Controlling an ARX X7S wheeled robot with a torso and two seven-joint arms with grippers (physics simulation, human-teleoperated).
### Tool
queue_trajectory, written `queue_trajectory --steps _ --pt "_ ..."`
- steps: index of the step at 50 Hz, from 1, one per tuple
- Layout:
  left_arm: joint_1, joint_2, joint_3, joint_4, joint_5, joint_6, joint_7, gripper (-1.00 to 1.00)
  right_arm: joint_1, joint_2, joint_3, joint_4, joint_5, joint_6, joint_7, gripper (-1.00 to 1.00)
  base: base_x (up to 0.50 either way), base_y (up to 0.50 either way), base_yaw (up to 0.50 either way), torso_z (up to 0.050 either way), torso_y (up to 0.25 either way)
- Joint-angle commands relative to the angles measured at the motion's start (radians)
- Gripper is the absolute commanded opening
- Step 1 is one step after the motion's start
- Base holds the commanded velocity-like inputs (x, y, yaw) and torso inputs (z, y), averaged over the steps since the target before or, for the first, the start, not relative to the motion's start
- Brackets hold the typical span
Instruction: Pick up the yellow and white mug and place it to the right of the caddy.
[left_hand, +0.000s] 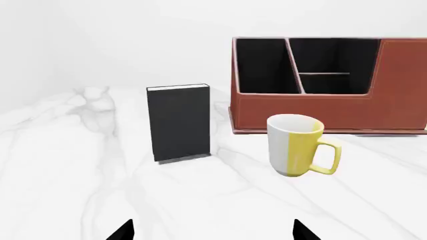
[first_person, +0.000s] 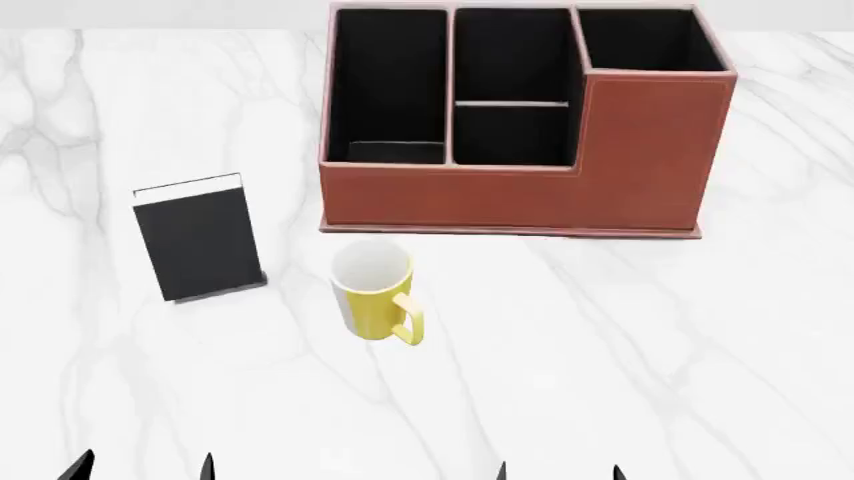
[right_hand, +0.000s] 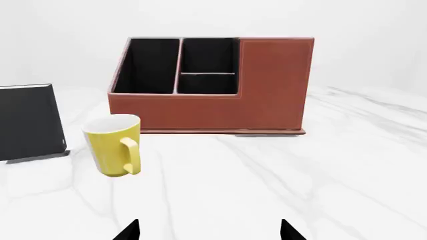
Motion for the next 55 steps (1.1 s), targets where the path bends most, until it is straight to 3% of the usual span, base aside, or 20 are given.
queue_trajectory --steps 1,18,27,28,39,55 --pt "-0.010 -0.016 0.015 -0.009 -0.021 -0.005 -0.017 1.00 0.009 0.016 -0.015 0.005 0.031 0.013 0.009 1.00 0.00 0.00 0.00 0.000 0.000" --pt "-0.012 -0.058 0.063 -0.005 -0.073 -0.021 -0.061 1.00 0.003 0.056 -0.060 -0.005 0.078 -0.004 0.060 1.00 0.00 0.00 0.00 0.000 0.000" --pt "0.012 -0.085 0.076 0.138 -0.095 -0.078 -0.066 1.00 -0.018 0.078 -0.050 -0.152 0.120 0.068 0.086 1.00 0.00 0.00 0.00 0.000 0.000" --pt "0.012 -0.087 0.091 0.175 -0.028 -0.096 -0.110 1.00 -0.019 0.083 -0.053 -0.201 0.102 0.107 0.105 1.00 0.00 0.00 0.00 0.000 0.000" --pt "0.019 -0.109 0.097 0.450 -0.051 -0.225 -0.126 1.00 -0.013 0.116 -0.016 -0.607 0.179 0.320 0.159 1.00 0.00 0.00 0.00 0.000 0.000" --pt "-0.137 -0.128 0.157 0.859 0.018 -0.544 -0.170 1.00 0.205 0.160 -0.007 -1.023 0.289 0.723 0.248 1.00 0.00 0.00 0.00 0.000 0.000"
